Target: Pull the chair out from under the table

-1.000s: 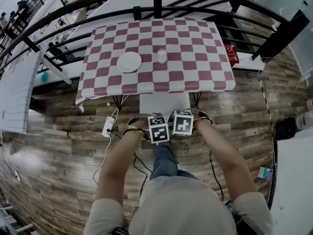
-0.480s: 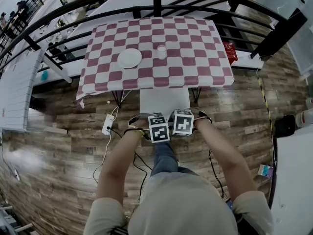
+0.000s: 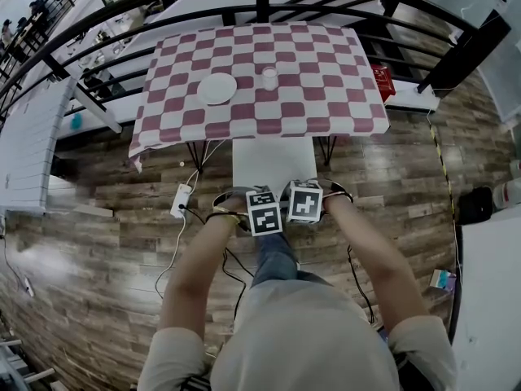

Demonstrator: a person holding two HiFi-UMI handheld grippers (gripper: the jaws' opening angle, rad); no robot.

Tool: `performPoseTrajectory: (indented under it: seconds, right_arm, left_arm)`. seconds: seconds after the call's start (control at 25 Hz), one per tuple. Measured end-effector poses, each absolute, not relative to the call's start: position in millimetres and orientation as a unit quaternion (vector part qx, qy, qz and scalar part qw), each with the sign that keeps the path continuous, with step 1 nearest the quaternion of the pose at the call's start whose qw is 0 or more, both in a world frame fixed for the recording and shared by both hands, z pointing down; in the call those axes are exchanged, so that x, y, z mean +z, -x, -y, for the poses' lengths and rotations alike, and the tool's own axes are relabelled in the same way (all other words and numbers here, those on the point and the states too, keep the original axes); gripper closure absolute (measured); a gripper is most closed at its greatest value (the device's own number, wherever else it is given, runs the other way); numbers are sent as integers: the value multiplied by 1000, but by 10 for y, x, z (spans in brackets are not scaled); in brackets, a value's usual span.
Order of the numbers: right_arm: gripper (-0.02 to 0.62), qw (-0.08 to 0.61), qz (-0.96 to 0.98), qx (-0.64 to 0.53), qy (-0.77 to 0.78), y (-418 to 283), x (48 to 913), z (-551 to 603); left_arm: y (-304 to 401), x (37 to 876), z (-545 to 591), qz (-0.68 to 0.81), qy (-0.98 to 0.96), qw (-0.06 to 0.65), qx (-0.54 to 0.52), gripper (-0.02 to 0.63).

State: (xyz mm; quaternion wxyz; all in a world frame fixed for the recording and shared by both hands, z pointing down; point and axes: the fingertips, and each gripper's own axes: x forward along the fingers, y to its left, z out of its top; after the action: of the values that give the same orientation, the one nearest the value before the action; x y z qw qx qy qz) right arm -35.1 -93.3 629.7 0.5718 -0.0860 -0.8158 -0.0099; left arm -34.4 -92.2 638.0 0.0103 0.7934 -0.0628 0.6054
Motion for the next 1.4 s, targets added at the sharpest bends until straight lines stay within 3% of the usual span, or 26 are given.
performPoseTrajectory:
  seconds: [1.4]
  right_arm:
    - [512,578,811,-3,96,225,6247,104]
  left_arm:
    - [227,6340,115,60,-795,14,604,529]
